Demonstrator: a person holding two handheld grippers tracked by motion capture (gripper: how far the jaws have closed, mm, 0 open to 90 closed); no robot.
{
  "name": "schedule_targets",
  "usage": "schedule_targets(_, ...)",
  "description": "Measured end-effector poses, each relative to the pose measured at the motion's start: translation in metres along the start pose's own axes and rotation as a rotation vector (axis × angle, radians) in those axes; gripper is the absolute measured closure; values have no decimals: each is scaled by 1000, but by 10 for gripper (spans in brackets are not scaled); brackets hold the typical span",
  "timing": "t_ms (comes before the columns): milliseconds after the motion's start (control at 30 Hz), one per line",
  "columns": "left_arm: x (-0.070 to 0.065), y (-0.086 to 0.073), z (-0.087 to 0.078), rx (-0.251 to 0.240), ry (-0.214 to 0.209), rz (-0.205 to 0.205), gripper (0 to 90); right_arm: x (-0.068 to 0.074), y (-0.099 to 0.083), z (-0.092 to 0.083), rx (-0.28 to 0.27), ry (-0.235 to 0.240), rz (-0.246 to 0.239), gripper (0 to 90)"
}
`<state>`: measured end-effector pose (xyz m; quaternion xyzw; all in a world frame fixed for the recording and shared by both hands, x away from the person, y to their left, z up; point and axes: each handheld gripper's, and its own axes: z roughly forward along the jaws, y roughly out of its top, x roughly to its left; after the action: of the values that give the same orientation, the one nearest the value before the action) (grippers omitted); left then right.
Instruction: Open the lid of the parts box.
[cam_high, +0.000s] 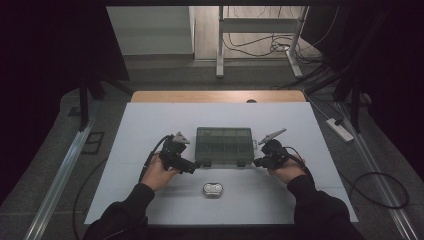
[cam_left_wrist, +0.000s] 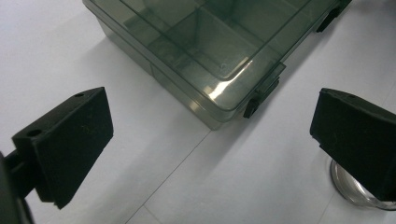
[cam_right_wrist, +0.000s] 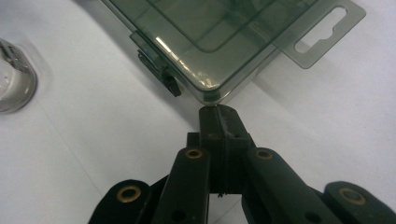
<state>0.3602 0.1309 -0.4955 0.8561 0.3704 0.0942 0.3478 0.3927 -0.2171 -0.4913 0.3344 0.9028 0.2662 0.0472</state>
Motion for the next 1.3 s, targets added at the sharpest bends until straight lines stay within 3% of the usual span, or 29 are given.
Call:
schedule_targets(267, 6, -2, -5, -22, -20, -38, 0, 1, -1, -5, -9, 2, -6, 896)
schedule_targets(933, 7, -3, -5, -17, -32, -49, 0, 2, -1, -11, -48, 8, -1, 896)
schedule_targets(1300, 9, -3, -7, -23, -36, -59, 0, 3, 1, -22, -117, 18, 22, 896)
